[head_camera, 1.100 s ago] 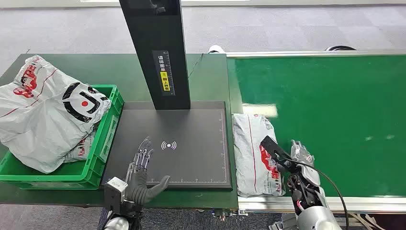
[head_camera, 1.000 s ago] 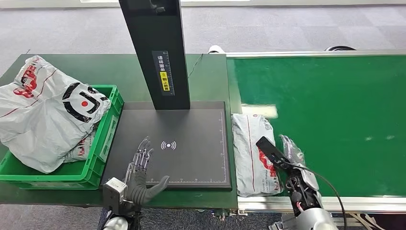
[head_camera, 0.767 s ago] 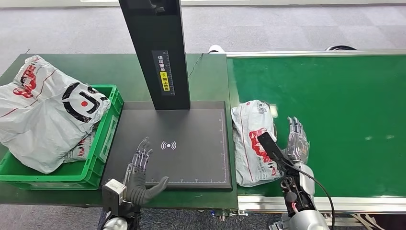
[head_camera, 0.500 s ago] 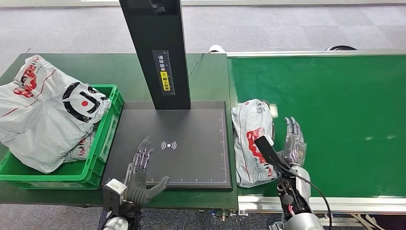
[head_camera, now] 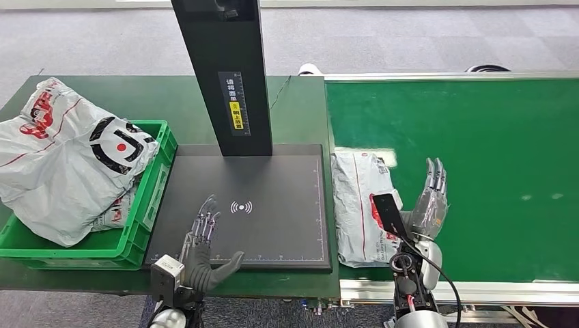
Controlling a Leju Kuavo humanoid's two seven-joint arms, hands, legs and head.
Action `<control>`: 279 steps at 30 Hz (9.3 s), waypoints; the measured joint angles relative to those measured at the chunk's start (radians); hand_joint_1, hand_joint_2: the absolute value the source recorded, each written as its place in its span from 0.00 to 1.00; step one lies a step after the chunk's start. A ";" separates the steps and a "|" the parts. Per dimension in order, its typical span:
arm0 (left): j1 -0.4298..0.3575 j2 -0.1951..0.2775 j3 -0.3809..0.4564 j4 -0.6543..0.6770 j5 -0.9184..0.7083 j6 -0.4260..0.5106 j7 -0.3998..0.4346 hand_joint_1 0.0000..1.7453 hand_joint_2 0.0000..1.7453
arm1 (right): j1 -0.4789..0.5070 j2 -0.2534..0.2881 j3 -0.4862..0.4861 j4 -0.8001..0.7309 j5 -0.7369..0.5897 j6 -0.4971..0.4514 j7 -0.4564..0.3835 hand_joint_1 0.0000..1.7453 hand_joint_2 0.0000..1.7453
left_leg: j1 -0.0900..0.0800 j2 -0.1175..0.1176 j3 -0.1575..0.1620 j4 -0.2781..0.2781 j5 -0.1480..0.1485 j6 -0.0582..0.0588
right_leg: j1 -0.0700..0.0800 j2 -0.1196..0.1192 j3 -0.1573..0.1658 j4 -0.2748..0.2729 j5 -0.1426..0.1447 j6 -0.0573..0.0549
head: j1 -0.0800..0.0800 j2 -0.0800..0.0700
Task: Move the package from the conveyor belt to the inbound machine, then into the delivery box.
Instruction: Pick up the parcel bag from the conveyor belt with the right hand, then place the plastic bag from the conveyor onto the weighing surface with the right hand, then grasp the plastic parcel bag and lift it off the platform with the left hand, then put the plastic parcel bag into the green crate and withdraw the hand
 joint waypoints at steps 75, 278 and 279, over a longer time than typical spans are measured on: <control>0.037 -0.008 -0.005 -0.043 0.008 0.028 0.034 0.00 1.00 | 0.089 0.023 0.096 -0.395 -0.774 0.320 -0.097 1.00 1.00 | 0.000 0.000 0.007 0.000 -0.003 0.000 | 0.000 -0.001 0.007 0.000 -0.003 0.001 | 0.000 0.000; -0.720 0.543 0.443 0.142 -0.013 0.347 0.220 1.00 1.00 | 0.402 0.141 0.150 -0.760 -1.030 0.718 -0.103 0.00 1.00 | 0.003 0.003 0.000 0.000 0.002 -0.001 | 0.003 0.000 -0.001 0.001 0.000 -0.003 | 0.000 0.000; -0.725 0.544 0.441 0.152 -0.013 0.347 0.220 1.00 1.00 | 0.402 0.141 0.150 -0.760 -1.030 0.718 -0.103 0.00 1.00 | 0.003 0.003 0.000 0.000 0.002 -0.002 | 0.003 0.000 -0.002 0.001 0.000 -0.003 | 0.000 0.000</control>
